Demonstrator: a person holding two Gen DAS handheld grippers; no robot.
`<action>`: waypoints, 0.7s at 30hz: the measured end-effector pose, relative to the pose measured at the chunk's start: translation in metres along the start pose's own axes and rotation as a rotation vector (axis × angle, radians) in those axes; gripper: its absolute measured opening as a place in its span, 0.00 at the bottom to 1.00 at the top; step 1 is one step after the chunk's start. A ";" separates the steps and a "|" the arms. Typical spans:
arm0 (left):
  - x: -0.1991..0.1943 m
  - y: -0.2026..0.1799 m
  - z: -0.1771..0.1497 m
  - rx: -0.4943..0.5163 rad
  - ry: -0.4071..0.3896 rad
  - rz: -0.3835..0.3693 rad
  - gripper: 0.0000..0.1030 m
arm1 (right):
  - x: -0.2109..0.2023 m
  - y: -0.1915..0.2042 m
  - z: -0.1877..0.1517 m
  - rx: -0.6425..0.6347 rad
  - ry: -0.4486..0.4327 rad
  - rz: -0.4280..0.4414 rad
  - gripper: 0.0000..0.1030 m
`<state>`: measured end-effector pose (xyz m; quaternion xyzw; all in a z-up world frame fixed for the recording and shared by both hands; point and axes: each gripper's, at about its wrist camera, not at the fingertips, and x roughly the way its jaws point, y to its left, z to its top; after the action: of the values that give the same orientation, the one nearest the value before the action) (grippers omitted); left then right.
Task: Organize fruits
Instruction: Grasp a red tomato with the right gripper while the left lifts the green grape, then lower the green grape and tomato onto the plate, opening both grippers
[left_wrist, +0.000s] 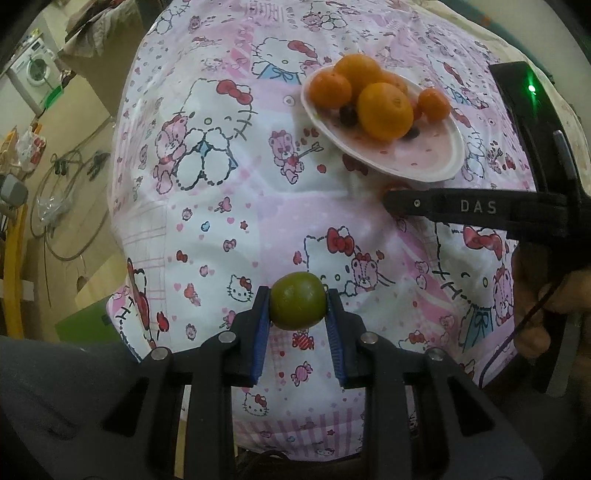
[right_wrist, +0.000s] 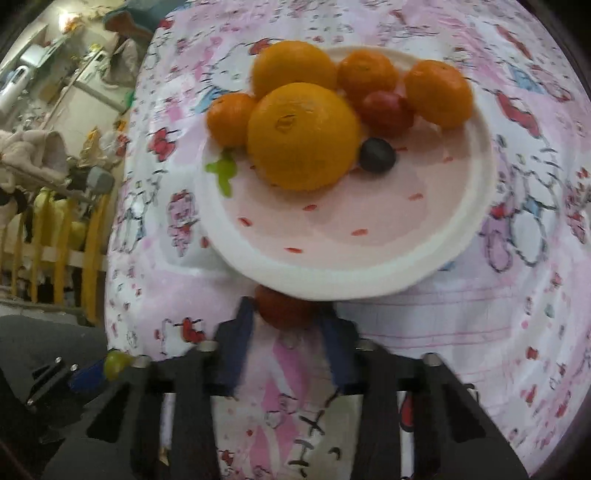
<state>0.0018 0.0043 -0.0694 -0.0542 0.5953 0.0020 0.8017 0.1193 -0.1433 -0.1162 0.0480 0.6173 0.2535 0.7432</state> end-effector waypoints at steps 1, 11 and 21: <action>-0.001 0.001 0.000 -0.006 0.000 -0.001 0.24 | -0.001 0.001 -0.002 -0.013 0.001 0.002 0.33; -0.005 -0.001 0.008 -0.019 -0.009 0.010 0.24 | -0.041 -0.010 -0.020 -0.006 -0.052 0.087 0.33; -0.005 -0.013 0.030 -0.010 -0.010 0.018 0.24 | -0.093 -0.039 -0.032 0.054 -0.168 0.137 0.33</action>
<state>0.0298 -0.0054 -0.0555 -0.0527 0.5915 0.0123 0.8045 0.0914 -0.2259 -0.0555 0.1312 0.5547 0.2819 0.7718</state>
